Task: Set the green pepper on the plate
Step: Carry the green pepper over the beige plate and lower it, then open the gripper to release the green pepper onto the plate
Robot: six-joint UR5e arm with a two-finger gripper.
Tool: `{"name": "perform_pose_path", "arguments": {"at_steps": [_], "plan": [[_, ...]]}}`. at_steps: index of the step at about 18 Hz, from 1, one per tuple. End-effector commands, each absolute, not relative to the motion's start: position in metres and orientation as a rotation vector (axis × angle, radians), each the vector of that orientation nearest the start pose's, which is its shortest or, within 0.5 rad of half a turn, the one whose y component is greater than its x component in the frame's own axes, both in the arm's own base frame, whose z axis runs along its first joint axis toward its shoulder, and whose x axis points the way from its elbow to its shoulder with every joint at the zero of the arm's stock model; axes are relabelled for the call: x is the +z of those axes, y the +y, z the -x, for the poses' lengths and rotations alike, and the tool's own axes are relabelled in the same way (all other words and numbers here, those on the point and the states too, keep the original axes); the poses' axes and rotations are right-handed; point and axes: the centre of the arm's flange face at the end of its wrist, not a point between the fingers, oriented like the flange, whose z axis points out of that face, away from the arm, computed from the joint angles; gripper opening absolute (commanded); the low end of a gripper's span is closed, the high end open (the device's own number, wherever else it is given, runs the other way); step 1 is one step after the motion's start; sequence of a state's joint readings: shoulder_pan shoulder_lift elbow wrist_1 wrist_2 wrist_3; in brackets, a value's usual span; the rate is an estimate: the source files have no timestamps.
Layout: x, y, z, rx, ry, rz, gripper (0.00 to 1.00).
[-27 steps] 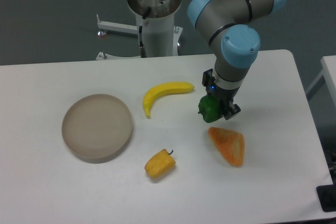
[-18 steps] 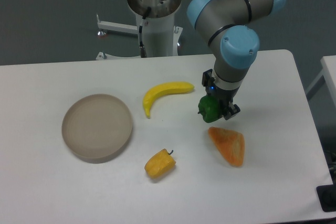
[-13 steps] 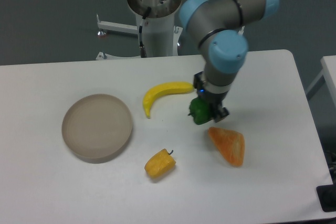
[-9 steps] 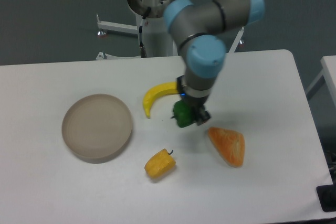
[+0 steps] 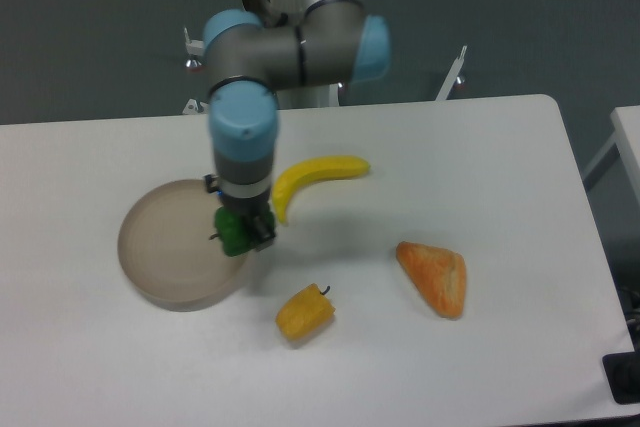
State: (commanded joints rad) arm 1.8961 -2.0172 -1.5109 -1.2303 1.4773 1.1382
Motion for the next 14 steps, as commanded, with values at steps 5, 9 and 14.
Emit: {"name": "perform_pose_path", "arguments": {"at_steps": [5,9,14], "plan": [[0.279,0.657,0.032,-0.234,1.206,2.83,0.58],[0.28,0.657,0.021,-0.226,1.223,2.818,1.0],[0.301,0.652,0.045,-0.184,1.164,2.818,1.0]]}}
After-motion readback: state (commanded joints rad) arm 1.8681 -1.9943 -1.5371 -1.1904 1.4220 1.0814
